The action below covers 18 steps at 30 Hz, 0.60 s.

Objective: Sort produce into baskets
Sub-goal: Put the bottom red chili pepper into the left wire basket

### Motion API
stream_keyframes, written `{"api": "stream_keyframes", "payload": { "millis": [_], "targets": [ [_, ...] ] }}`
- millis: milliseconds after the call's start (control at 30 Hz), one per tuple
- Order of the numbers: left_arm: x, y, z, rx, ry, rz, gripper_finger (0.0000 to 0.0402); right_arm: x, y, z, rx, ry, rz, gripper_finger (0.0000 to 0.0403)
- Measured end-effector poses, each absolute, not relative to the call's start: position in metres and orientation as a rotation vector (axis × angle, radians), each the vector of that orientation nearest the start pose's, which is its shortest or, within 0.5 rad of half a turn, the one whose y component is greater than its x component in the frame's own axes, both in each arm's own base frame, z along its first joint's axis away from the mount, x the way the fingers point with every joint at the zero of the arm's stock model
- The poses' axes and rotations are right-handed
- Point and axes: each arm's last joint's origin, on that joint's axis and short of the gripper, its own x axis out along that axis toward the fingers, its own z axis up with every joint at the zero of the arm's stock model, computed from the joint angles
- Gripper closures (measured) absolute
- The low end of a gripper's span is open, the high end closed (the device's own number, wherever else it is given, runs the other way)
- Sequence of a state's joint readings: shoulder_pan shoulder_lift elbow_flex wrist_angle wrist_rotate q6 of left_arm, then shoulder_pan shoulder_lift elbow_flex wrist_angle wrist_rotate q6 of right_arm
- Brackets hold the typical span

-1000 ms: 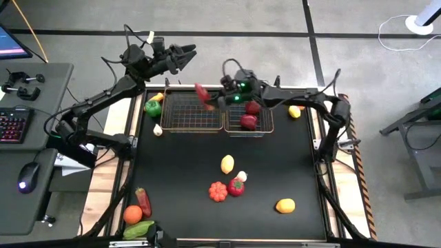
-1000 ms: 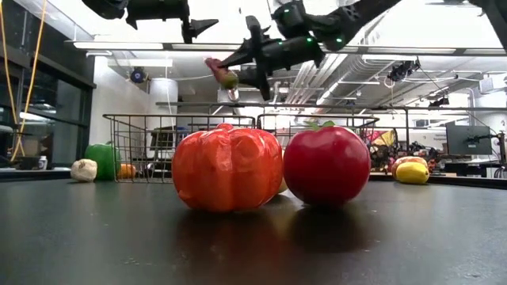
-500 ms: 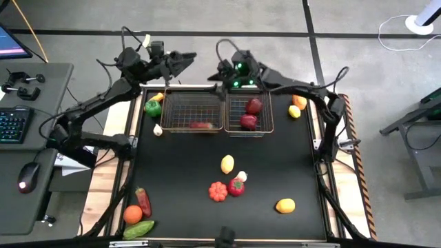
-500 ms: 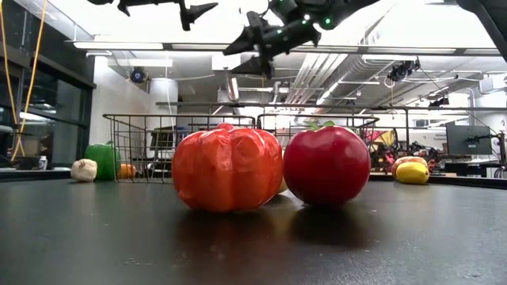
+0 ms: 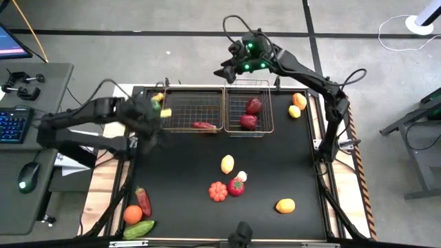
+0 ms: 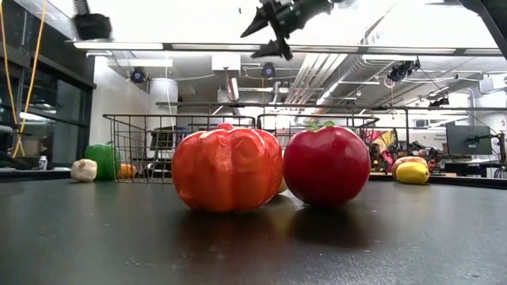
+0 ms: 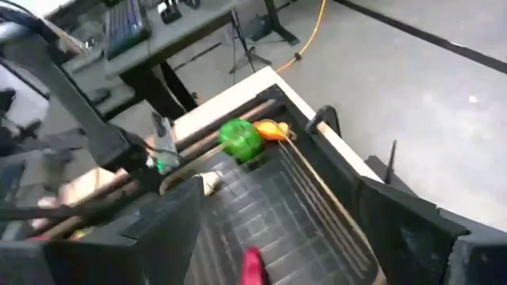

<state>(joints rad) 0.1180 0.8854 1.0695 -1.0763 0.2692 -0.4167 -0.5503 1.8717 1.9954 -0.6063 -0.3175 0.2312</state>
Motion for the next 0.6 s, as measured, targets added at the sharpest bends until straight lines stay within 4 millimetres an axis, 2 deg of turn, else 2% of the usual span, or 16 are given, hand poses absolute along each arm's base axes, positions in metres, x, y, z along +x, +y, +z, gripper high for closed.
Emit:
{"api": "stream_keyframes", "payload": {
  "millis": [67, 133, 233, 367, 467, 600],
  "targets": [
    [0.138, 0.000, 0.331, -0.519, 0.986, 0.147, 0.0007, 0.366, -0.199, 0.409, 0.438, 0.403, -0.284, 0.0089],
    [0.141, -0.005, 0.326, -0.531, 1.041, 0.240, 0.0007, 0.369, -0.185, 0.417, 0.437, 0.416, -0.280, 0.0089],
    [0.155, -0.014, 0.314, -0.590, 1.144, 0.329, 0.0007, 0.371, -0.161, 0.426, 0.419, 0.470, -0.297, 0.0089],
    [0.173, -0.032, 0.287, -0.493, 1.428, 0.374, 0.0007, 0.363, -0.130, 0.435, 0.348, 0.613, -0.355, 0.0089],
    [0.182, -0.051, 0.268, -0.378, 1.636, 0.362, 0.0007, 0.352, -0.109, 0.440, 0.266, 0.735, -0.400, 0.0089],
    [0.189, -0.084, 0.250, -0.295, 1.752, 0.231, 0.0007, 0.332, -0.089, 0.441, 0.204, 0.879, -0.430, 0.0089]
  ]
}}
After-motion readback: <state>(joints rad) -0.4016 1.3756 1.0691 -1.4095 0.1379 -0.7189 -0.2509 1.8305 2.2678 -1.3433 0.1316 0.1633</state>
